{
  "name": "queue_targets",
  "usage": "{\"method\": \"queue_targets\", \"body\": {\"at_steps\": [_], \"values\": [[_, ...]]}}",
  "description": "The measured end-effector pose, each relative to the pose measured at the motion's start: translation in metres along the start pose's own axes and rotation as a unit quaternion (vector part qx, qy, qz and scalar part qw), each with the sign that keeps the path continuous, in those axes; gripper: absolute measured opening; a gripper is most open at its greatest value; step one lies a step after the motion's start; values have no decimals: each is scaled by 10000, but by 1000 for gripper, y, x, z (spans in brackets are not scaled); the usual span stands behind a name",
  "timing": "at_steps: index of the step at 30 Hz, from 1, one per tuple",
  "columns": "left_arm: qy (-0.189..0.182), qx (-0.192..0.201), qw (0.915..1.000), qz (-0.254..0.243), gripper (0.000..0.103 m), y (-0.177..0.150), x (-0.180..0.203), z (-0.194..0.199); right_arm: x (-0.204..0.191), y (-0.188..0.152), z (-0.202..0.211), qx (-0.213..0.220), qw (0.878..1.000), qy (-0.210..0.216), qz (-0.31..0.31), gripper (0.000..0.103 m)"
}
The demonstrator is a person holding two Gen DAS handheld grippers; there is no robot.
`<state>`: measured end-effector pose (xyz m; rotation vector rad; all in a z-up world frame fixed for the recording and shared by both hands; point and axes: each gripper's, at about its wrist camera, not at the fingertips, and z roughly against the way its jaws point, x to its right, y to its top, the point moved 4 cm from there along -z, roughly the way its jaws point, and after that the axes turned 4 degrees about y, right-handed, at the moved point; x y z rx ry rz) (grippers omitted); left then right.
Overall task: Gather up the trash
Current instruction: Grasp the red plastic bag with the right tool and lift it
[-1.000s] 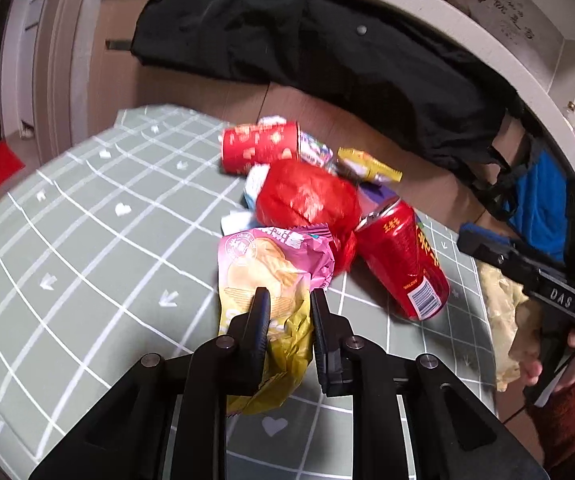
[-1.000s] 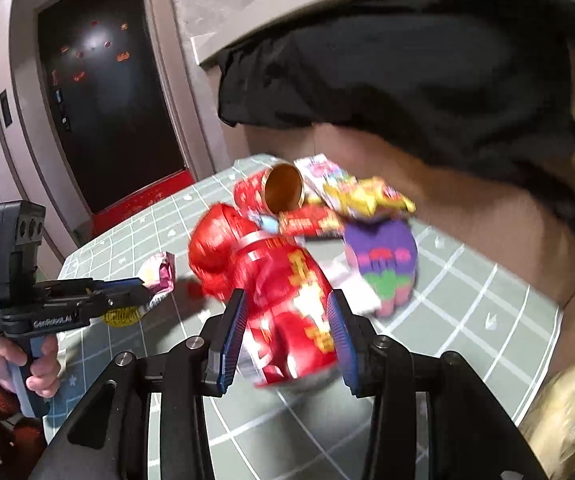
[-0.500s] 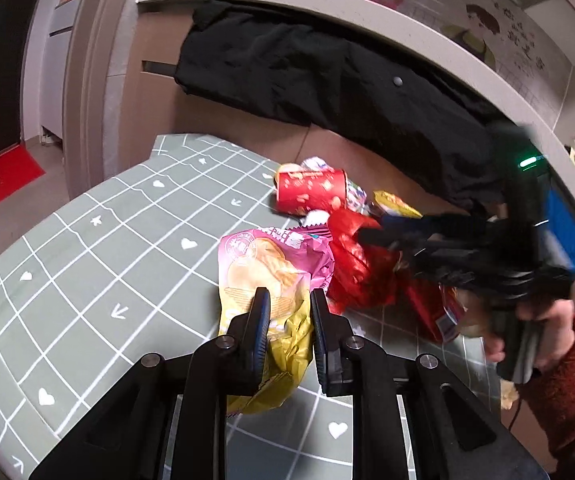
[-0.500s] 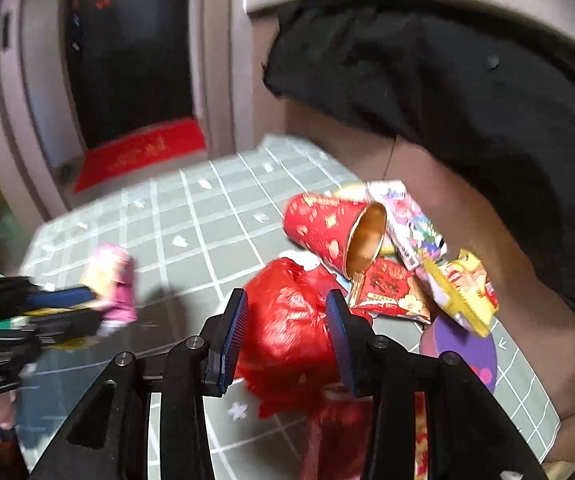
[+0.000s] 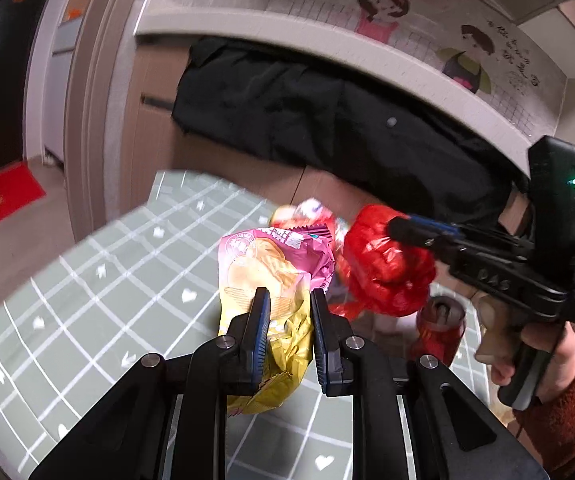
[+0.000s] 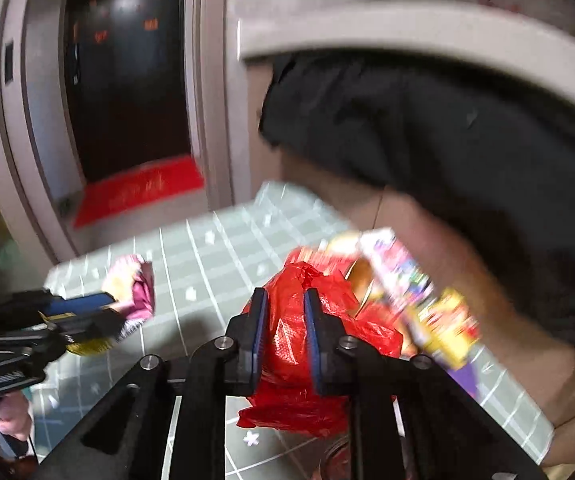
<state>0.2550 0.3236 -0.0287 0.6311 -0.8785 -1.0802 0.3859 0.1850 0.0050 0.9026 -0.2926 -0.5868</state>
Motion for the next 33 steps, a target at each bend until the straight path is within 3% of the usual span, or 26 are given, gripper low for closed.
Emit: {"method": "queue_targets", "body": {"at_steps": [5,10,16,22,25,31,33], "values": [[-83,403,9988,-280,21,23,42,8,16,9,50,594,9982,-63,-107,14],[-244,177,9991,-284,21,16,62,-1,41,-19,69,385,9984,-16,-410,14],[-408,-304,9984,-250,21,-18,66,-16,45,-95,103,-95,9979,46,-647,14],[-499,-628,9966,-202,21,-39,75,-31,49,-153,88,-482,9951,185,-841,18],[-483,-663,9963,-246,21,-43,78,-30,45,-168,86,-506,9957,215,-748,23],[-507,-685,9960,-265,21,-45,79,-27,29,-169,79,-710,9971,-177,-213,33],[-495,-682,9960,-288,21,-47,79,-25,21,-172,78,-806,9964,-278,2,48]]}}
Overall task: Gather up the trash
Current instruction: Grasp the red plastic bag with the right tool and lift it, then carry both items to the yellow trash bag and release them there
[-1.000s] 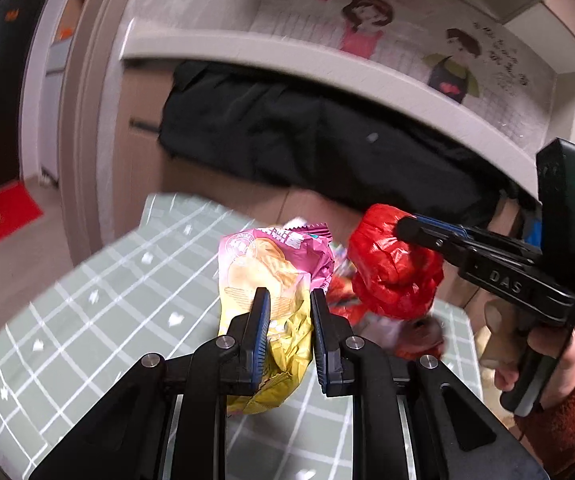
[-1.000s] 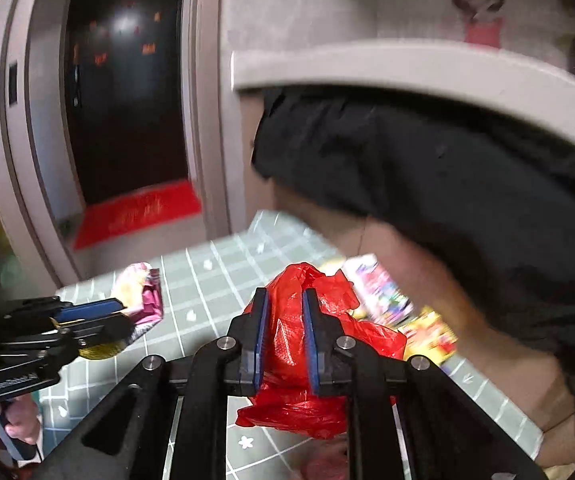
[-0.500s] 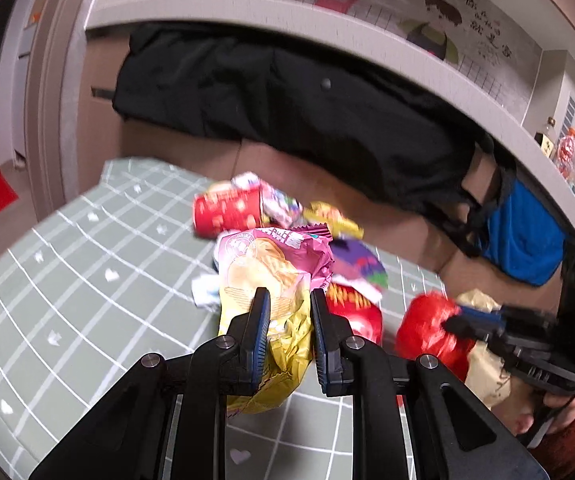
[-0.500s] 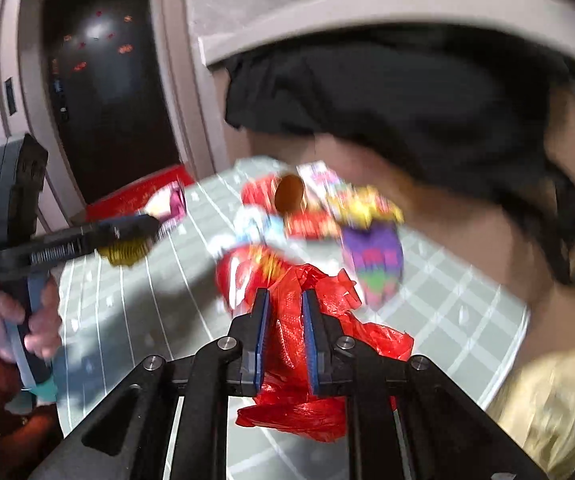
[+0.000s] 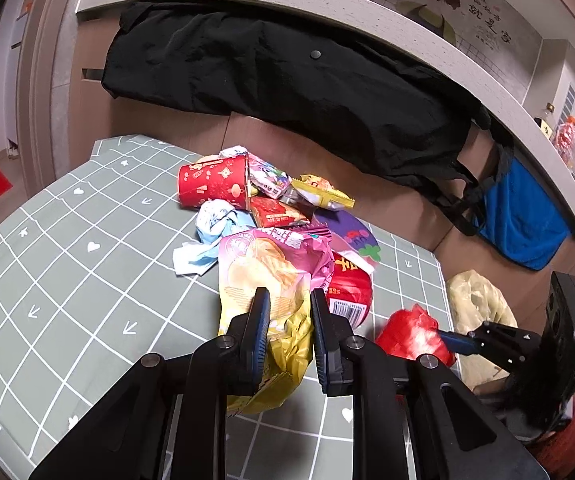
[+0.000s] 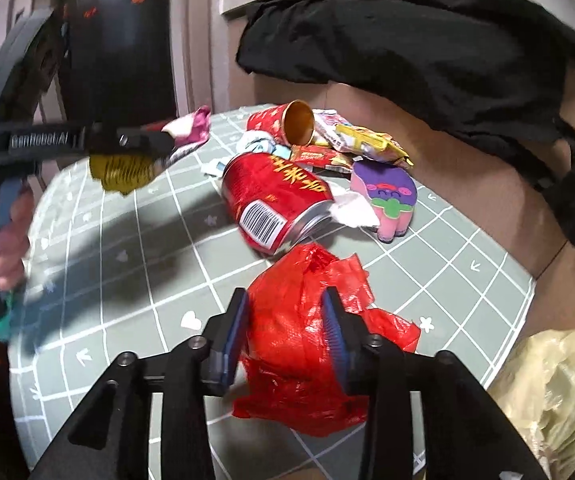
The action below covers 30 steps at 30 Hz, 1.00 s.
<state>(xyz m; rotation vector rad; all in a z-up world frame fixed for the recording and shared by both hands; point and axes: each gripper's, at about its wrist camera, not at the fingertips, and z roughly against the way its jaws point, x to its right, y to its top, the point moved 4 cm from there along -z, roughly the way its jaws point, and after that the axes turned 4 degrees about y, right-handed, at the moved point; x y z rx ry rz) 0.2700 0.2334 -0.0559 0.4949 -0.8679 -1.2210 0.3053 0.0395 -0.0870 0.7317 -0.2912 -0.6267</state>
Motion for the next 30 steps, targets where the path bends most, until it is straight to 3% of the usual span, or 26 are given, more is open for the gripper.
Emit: {"method": "queue_targets", "body": {"at_steps": [4,6,10,18,23,30], "values": [[33,-35,10000,-1,21,-4,2,1,-12,-8,-3,-122,9973,-460,565,51],[58,-26,10000,-44,21,-6,4,3,-14,-7,-2,-78,9944,-792,689,43],[250,213,9989,-349,21,-2,20,11,-2,5,11,185,9985,-455,251,37],[465,1154,9885,-856,21,43,76,50,35,58,89,1417,9887,-191,-457,37],[245,1694,9786,-1145,21,63,130,67,66,64,148,1947,9770,-340,-806,37],[-499,1424,9787,-1392,21,55,204,44,116,27,213,2253,9616,-970,-1227,37]]}}
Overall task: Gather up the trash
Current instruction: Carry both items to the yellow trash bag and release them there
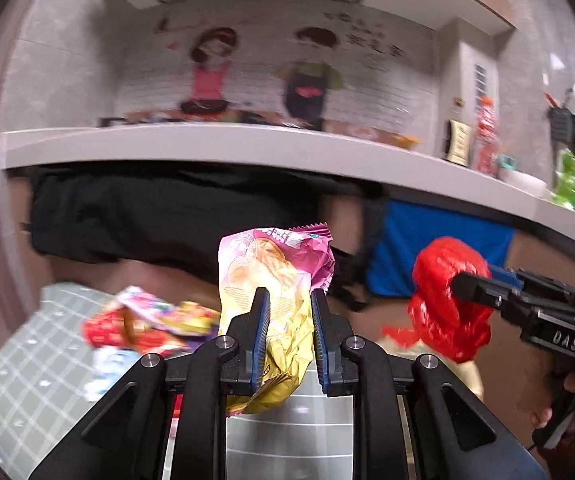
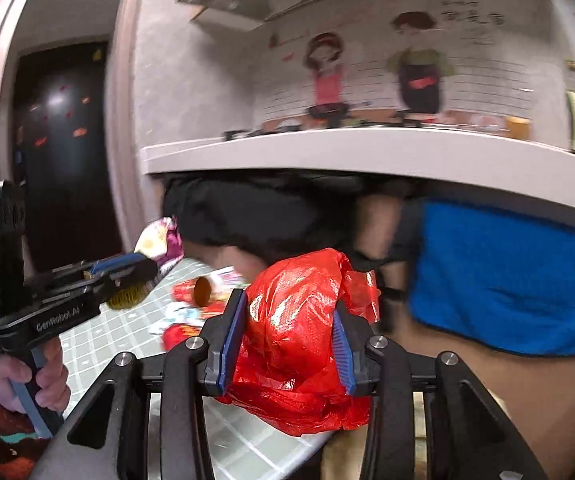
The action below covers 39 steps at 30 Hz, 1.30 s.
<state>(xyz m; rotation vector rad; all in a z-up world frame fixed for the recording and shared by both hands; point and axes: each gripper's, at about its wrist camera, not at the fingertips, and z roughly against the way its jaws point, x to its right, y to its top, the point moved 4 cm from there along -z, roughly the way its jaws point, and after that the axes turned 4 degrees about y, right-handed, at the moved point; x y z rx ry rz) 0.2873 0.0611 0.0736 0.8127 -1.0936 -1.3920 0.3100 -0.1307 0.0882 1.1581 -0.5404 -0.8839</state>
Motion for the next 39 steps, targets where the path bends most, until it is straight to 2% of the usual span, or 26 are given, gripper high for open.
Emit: {"method": "queue_targets", "body": {"at_steps": [6,10,19,21,24,28,30,35,39], "values": [[-582,-394,9975,-104,21,-18,66,-40,66,-23,35,-15,9970,-499,-599,37],[-826,-582,9947,-175,21,-30,100,-60,91,-34,45,-52,9947,-695,-760,38],[-1169,-902,9888,-205,21,-42,136,-106,133,-54,43,-140,9891,-1017,-1052,38],[-1438,-960,9849,-112,21,-44,140,-117,142,-60,40,-139,9871,-1069,-1183,40],[-1933,-1180,9740,39,31,-51,142,-137,159,-68,34,-60,9834,-1057,-1472,43],[-2101,-1646,9633,276,47,-65,140,-162,183,-92,15,-345,9738,-1102,-1961,44],[-2079,-1748,9619,325,49,-68,135,-164,185,-101,10,-452,9725,-1129,-1988,44],[-1677,-1718,9701,368,49,-68,109,-159,181,-105,1,-554,9744,-1085,-1891,46],[-1467,-1685,9734,508,49,-67,81,-149,182,-102,-16,-908,9703,-1325,-1807,50]]}}
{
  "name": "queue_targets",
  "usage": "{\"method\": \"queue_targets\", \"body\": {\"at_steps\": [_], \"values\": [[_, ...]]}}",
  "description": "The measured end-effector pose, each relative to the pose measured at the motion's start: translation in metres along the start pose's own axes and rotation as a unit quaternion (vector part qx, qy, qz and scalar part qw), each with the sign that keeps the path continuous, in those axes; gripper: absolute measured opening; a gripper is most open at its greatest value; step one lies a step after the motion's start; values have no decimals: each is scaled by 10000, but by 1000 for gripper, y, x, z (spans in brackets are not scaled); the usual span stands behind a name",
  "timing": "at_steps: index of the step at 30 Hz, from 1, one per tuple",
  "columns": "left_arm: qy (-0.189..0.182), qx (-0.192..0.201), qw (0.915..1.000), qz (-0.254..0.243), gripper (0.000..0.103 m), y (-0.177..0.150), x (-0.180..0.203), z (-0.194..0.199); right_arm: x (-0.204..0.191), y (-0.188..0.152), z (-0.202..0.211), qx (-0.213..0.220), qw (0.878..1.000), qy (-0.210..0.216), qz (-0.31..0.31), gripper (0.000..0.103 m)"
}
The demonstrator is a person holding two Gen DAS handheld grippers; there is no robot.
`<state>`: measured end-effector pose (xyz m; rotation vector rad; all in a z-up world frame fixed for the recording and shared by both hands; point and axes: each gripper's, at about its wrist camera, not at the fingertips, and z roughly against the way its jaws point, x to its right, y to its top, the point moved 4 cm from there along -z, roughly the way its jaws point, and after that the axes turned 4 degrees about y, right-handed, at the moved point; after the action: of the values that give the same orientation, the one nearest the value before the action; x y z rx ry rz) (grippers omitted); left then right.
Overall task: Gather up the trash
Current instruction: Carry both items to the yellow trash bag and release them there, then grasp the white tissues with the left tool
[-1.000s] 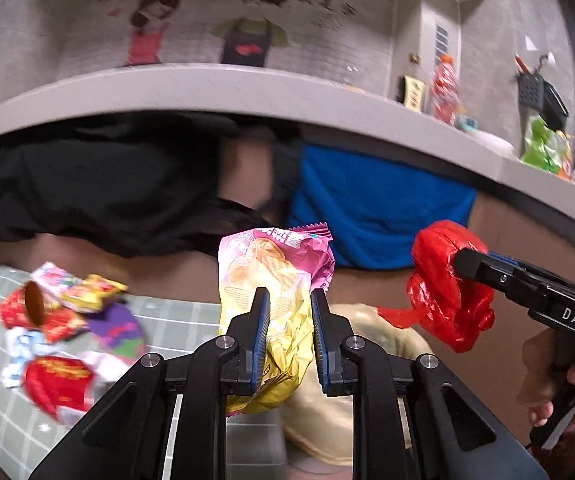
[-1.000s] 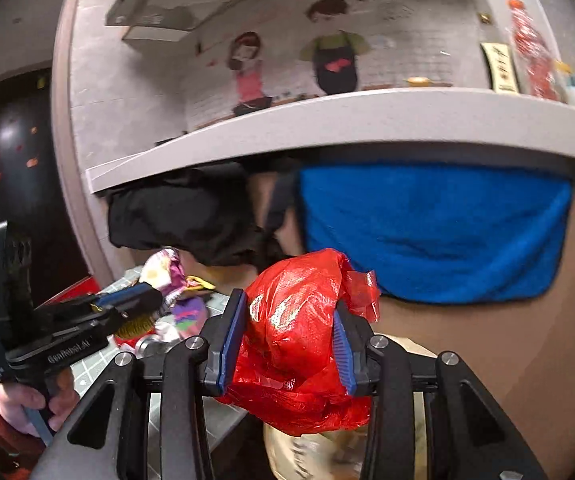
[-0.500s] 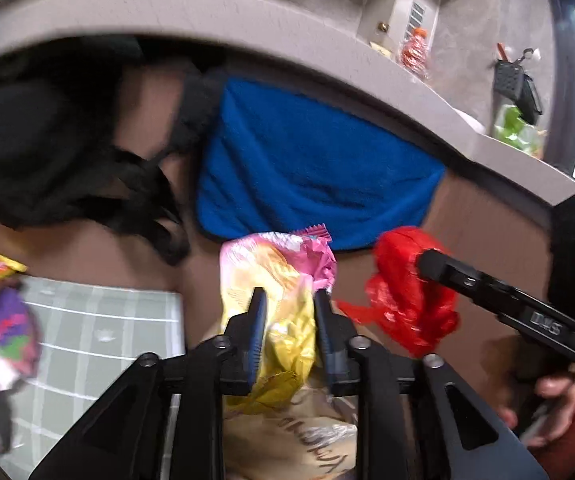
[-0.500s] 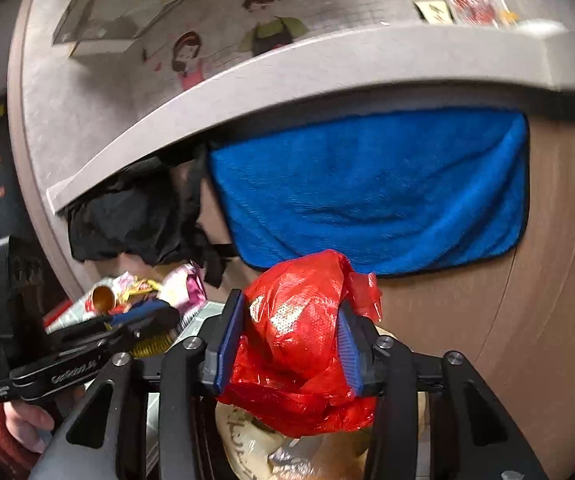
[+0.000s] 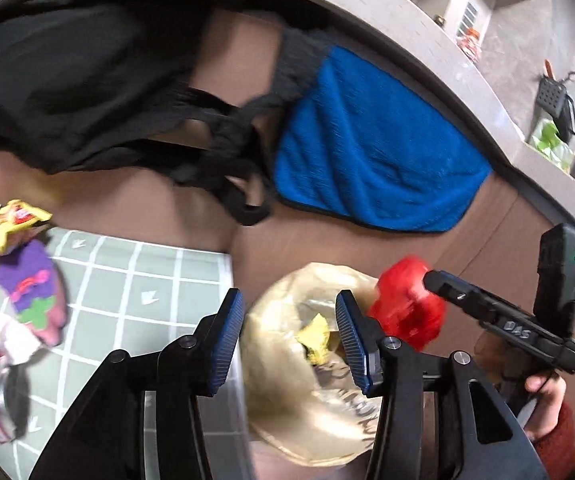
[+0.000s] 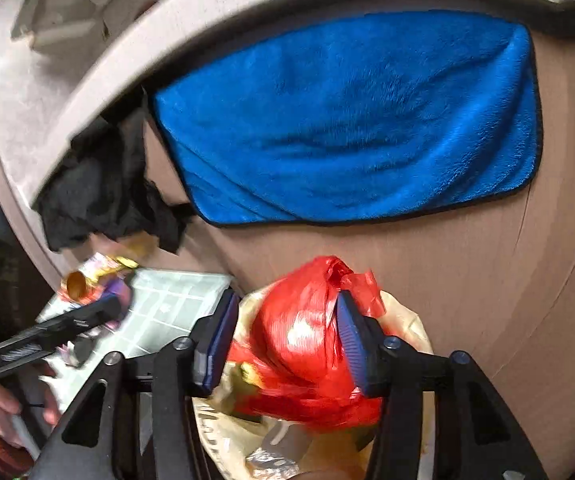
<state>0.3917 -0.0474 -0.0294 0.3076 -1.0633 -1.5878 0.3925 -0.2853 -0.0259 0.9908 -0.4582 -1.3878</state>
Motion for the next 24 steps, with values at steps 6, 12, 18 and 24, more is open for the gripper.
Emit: {"method": "queue_targets", "body": {"at_steps": [6,12,18,24], "values": [[171,209,9996,62,49,-2,-25,29,-13,-1,-4,-41,9993,-235,276,50],[519,454,9976,-49,49,0,-49,71,-56,3,15,144,9969,-27,777,50],[1176,834,9895,60,49,5,-102,141,-132,11,27,315,9903,457,1271,50],[1843,1039,9761,504,49,0,-174,204,-214,-1,7,188,9787,893,1841,50]]}}
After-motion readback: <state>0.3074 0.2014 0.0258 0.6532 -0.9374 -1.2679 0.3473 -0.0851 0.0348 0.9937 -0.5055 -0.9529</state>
